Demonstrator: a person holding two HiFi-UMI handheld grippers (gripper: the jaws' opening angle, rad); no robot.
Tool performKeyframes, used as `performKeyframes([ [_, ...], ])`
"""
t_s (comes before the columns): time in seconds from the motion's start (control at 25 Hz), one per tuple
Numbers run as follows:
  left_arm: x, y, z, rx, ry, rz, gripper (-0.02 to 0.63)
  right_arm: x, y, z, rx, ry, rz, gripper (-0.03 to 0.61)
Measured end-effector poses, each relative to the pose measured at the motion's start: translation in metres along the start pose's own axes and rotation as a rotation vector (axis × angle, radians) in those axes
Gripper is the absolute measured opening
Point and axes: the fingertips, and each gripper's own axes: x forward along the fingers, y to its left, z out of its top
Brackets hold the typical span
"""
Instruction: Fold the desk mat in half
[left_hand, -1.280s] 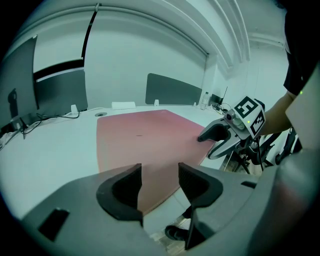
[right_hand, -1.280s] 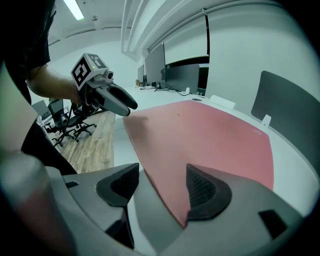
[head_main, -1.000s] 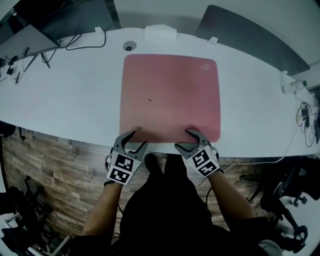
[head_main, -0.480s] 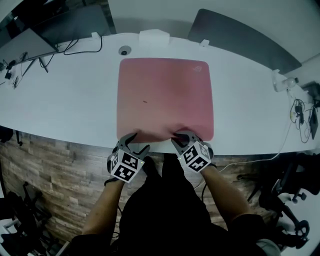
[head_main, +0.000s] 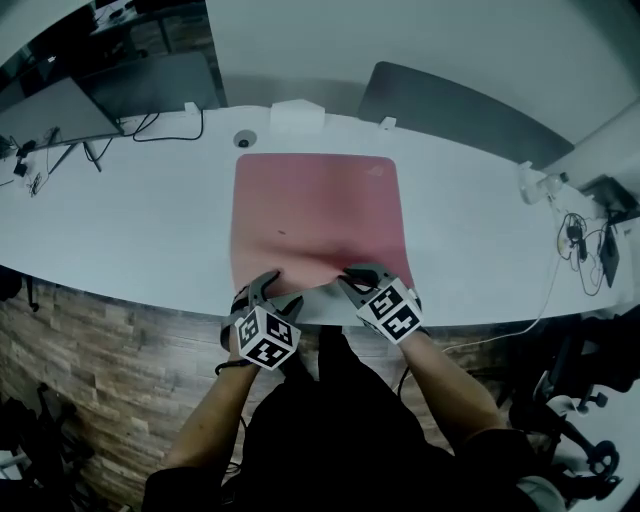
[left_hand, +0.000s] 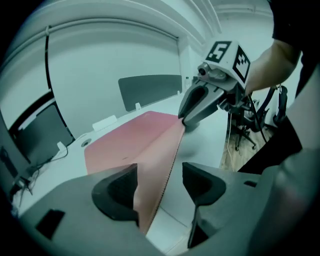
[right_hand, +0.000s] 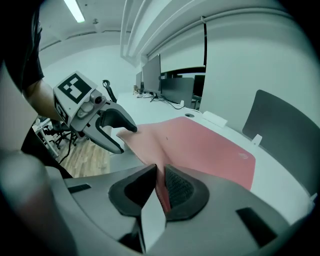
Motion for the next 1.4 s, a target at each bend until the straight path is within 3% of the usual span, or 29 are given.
performKeyframes([
  [0.16, 0.001, 0.012, 0.002, 0.106, 0.071, 0.083, 0.264, -0.005, -0.006, 0.009, 0.011, -0.002, 0.03, 0.058],
  [0.4, -0.005, 0.047, 0.012, -0.037, 0.015, 0.138, 0.257, -0.011, -0.027, 0.025, 0.144, -0.055, 0.082, 0.058],
  [0.48, -0.011, 0.062, 0.018, -0.063, -0.013, 0.155, 0.205, -0.011, -0.028, 0.031, 0.117, -0.054, 0.083, 0.059],
  [0.52, -0.014, 0.068, 0.021, -0.066, -0.021, 0.161, 0.13, -0.012, -0.028, 0.035, 0.1, -0.054, 0.084, 0.06],
  [0.56, -0.016, 0.074, 0.024, -0.064, -0.023, 0.162, 0.1, -0.012, -0.027, 0.038, 0.081, -0.058, 0.082, 0.06],
  [0.76, -0.022, 0.082, 0.042, -0.048, -0.043, 0.126, 0.062, -0.029, -0.037, 0.058, 0.028, -0.147, -0.011, 0.027],
  [0.8, -0.024, 0.082, 0.046, -0.047, -0.052, 0.125, 0.06, -0.033, -0.041, 0.059, 0.034, -0.165, -0.031, 0.036],
  [1.0, -0.034, 0.085, 0.055, -0.042, -0.091, 0.115, 0.058, -0.051, -0.043, 0.054, 0.052, -0.194, -0.029, 0.223],
  [1.28, -0.06, 0.077, 0.069, -0.114, -0.183, 0.095, 0.052, -0.06, -0.027, 0.019, -0.078, -0.06, -0.078, 0.241],
  [1.4, -0.07, 0.076, 0.071, -0.121, -0.202, 0.101, 0.052, -0.059, -0.01, 0.02, -0.075, -0.077, -0.081, 0.253],
])
